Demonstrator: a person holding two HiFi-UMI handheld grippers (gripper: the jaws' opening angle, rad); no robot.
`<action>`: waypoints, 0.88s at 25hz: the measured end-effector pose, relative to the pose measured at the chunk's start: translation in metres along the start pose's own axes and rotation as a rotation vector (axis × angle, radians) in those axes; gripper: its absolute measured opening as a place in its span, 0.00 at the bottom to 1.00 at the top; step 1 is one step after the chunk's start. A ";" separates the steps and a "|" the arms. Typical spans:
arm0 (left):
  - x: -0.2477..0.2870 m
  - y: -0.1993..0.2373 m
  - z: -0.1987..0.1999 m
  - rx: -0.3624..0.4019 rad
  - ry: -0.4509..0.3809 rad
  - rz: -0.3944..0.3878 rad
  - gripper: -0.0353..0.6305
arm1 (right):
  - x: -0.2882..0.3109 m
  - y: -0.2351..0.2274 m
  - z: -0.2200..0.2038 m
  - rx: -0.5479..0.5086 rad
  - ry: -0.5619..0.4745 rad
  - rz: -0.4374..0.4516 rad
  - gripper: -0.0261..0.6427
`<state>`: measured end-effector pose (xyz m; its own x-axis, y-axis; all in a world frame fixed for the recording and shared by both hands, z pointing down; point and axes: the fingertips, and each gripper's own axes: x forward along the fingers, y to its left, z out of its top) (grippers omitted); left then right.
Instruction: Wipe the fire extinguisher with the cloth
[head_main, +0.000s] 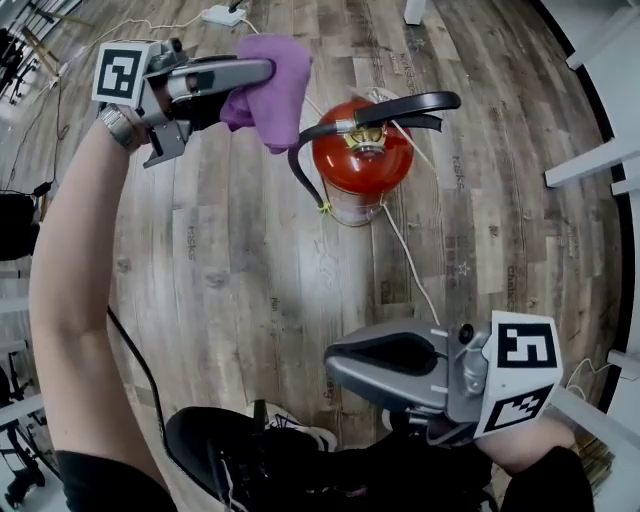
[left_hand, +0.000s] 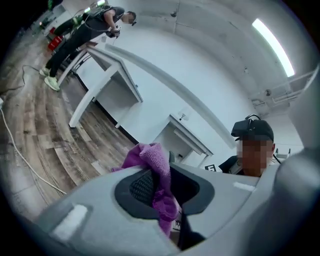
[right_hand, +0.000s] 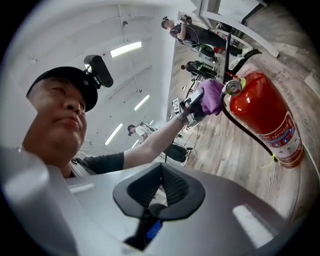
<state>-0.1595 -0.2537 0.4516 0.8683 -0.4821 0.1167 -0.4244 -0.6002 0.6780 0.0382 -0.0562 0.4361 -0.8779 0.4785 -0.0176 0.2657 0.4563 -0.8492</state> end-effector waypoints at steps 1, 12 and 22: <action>0.006 0.008 -0.001 -0.017 0.022 -0.016 0.13 | -0.004 0.001 0.001 0.002 -0.001 0.002 0.04; 0.073 0.068 -0.044 -0.064 0.300 -0.047 0.13 | -0.041 -0.014 0.030 0.085 -0.084 -0.029 0.04; 0.092 0.166 -0.142 -0.134 0.291 0.110 0.13 | -0.059 -0.021 0.042 0.088 -0.099 -0.047 0.04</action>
<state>-0.1137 -0.3063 0.6779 0.8644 -0.3252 0.3834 -0.4986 -0.4563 0.7371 0.0681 -0.1254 0.4328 -0.9248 0.3796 -0.0256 0.1917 0.4068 -0.8932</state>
